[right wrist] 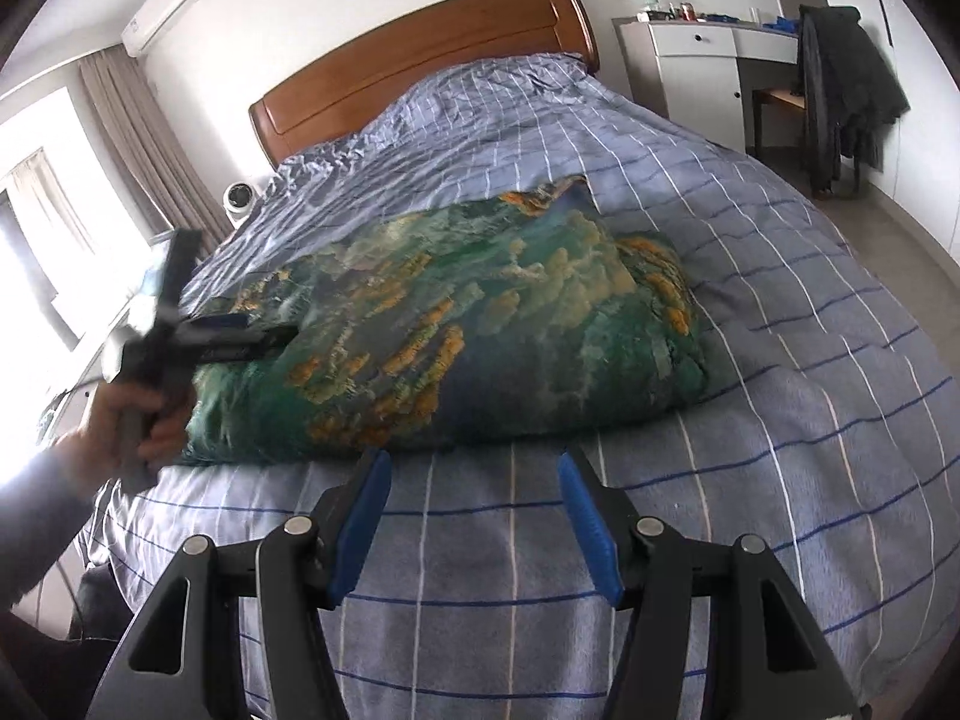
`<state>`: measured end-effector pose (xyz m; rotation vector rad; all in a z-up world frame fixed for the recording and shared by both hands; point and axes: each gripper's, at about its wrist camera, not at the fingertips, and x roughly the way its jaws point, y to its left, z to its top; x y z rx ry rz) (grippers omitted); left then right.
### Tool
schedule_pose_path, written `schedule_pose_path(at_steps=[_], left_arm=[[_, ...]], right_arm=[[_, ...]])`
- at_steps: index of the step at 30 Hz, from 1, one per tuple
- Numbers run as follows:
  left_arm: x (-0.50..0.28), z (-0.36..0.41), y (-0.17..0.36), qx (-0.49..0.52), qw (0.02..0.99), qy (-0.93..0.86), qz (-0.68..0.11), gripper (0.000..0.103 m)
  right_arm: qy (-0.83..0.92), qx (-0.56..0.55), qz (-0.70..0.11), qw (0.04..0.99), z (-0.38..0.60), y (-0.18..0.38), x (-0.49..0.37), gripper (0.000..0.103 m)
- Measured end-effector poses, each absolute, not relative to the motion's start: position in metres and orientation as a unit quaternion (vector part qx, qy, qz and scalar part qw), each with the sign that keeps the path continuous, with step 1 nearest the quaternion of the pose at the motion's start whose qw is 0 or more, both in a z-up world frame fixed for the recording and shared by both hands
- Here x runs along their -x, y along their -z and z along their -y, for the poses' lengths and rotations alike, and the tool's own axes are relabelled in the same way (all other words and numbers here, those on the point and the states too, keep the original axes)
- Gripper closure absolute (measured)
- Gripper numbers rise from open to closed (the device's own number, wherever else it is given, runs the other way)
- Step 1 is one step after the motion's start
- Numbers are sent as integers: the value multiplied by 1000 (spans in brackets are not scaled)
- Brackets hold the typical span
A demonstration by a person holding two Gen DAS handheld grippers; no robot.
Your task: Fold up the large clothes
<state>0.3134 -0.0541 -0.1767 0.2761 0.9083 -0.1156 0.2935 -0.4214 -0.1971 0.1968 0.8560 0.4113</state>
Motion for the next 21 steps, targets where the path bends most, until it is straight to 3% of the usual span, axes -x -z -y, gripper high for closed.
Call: schedule_pose_path(at_steps=[4,6,8,12,17,18,20,21], left_arm=[[-267,67,176,-160,882,96,-432,7],[-252,73,173,-167,880,113,-429,7],[-243,77,166,-158,881,126,-428,7],[-242,71,151,-128,888,126,-423,7],[-247,62,128,-100,892,126,-422,7],[-250,58,123,-95,892,128,-424,7],[-255,55,113,-86,891,135,-426,7],[-258,54,105,-79,890,141,-426,7]], right_arm=[[-177,-119,-423,881,428,207,-295,43],[-161,-150,-433,874,435,216,-301,37],[-145,-213,-442,859,446,229,-313,23],[-116,-368,-434,814,468,258,-342,21],[-70,-475,-400,780,467,288,-375,14],[-61,-485,-396,778,465,291,-378,17],[-40,-459,-397,793,458,289,-381,51],[-39,-446,-395,803,455,284,-379,55]])
